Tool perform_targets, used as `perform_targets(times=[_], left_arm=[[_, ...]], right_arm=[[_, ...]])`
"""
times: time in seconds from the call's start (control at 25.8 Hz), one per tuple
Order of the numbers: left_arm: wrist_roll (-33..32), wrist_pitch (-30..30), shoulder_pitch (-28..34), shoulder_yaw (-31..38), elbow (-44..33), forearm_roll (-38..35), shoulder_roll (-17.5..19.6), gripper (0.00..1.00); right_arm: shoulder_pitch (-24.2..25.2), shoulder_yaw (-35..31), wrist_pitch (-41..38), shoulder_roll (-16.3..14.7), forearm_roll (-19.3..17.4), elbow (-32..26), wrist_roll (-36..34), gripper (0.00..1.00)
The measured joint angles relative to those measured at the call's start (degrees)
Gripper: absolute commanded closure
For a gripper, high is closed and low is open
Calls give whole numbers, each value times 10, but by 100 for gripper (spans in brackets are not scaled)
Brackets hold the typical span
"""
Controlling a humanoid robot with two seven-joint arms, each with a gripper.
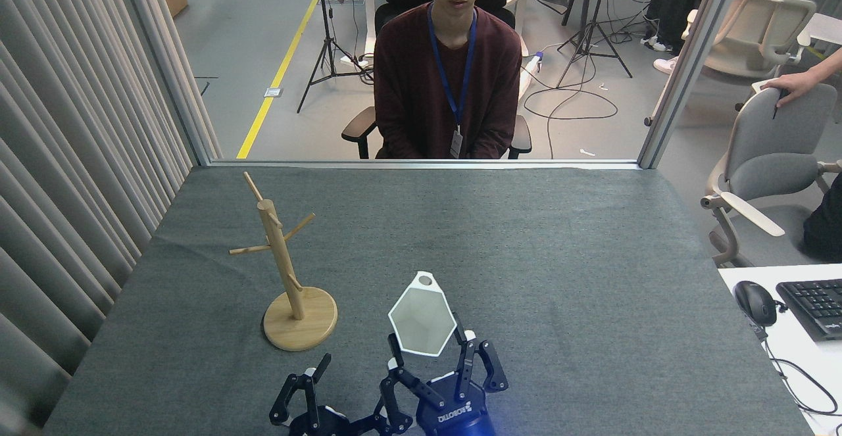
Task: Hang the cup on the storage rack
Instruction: 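Lift the cup and carry it toward the left gripper, then grasp the cup with the left gripper and release the right gripper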
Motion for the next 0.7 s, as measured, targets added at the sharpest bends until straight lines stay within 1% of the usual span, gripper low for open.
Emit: perform_targets(times=[0.16,0.7], left_arm=[[0,1,-4,-5,1,-1,-5,1],[0,1,-2,-5,-14,-2,-4,1]], right_arm=[[14,20,7,8,11,-1,-1,46],[18,56,18,13,17,8,-9,46]])
